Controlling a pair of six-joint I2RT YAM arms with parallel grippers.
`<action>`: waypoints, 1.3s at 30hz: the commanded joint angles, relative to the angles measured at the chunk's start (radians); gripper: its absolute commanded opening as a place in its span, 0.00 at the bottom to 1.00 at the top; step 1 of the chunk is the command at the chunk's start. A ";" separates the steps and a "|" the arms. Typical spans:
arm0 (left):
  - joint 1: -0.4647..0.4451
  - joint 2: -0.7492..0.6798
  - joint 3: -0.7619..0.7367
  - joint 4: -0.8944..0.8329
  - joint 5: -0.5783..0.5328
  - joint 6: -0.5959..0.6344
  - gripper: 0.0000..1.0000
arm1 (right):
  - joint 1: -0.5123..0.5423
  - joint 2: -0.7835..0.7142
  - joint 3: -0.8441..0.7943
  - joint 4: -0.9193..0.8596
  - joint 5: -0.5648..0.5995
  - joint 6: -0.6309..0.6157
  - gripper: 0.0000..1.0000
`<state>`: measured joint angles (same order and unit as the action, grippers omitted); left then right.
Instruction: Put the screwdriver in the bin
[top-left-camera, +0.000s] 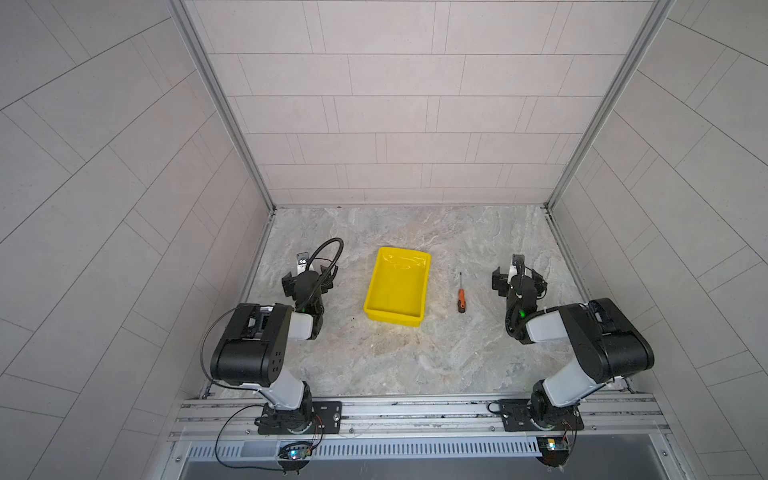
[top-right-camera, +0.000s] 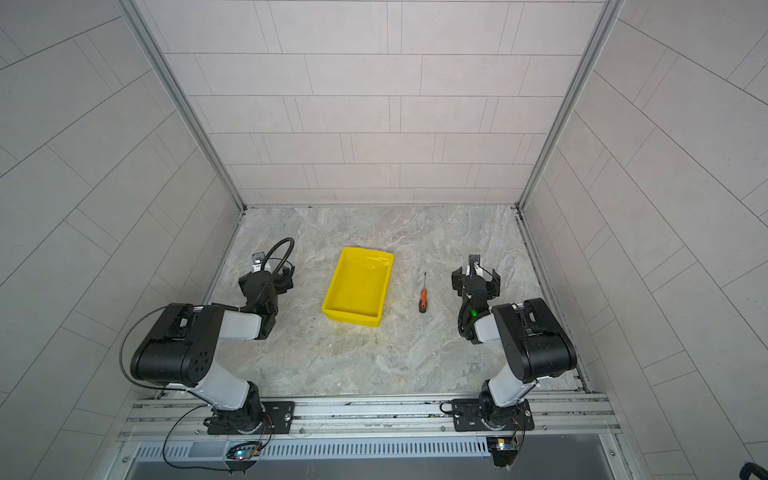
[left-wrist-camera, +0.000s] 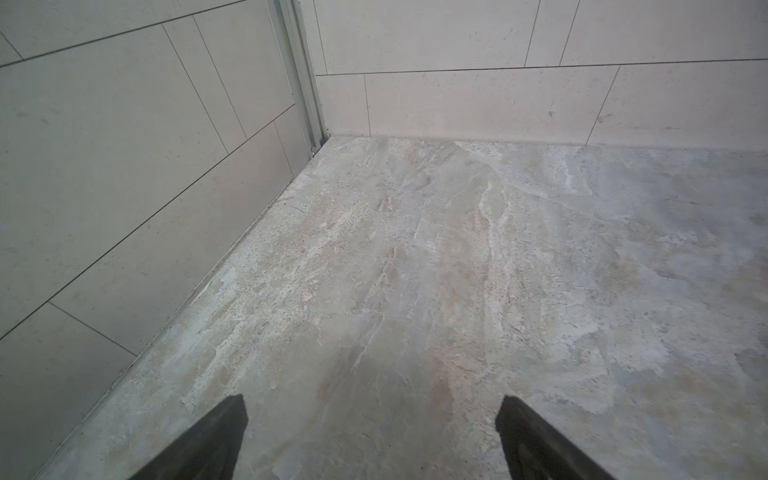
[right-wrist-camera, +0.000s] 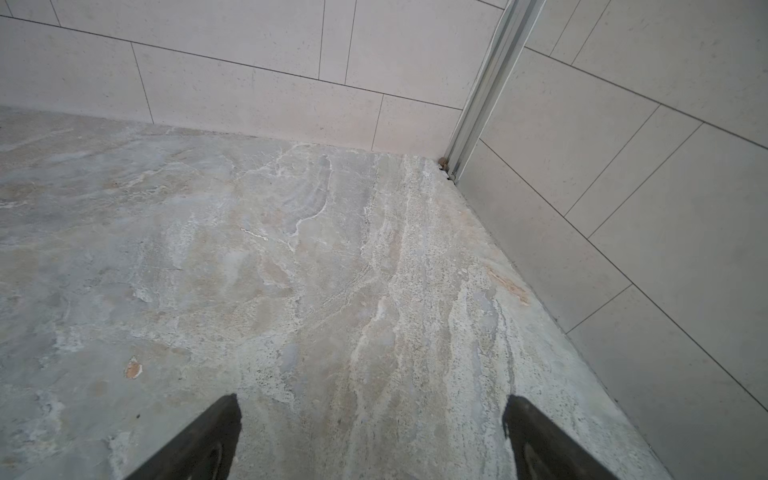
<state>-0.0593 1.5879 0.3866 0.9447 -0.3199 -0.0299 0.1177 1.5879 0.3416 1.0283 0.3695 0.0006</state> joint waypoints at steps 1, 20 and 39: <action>0.022 -0.003 -0.009 0.011 0.066 -0.013 1.00 | 0.001 0.001 -0.005 0.017 0.003 -0.006 0.99; 0.020 -0.003 0.009 -0.024 0.175 0.030 1.00 | 0.018 0.007 -0.023 0.061 0.015 -0.025 0.99; -0.114 -0.335 0.260 -0.791 0.113 -0.002 1.00 | 0.331 -0.323 -0.106 0.106 0.387 -0.277 0.99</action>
<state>-0.1207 1.3605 0.5289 0.4995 -0.1711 0.0036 0.3531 1.4075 0.2153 1.1381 0.6022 -0.1444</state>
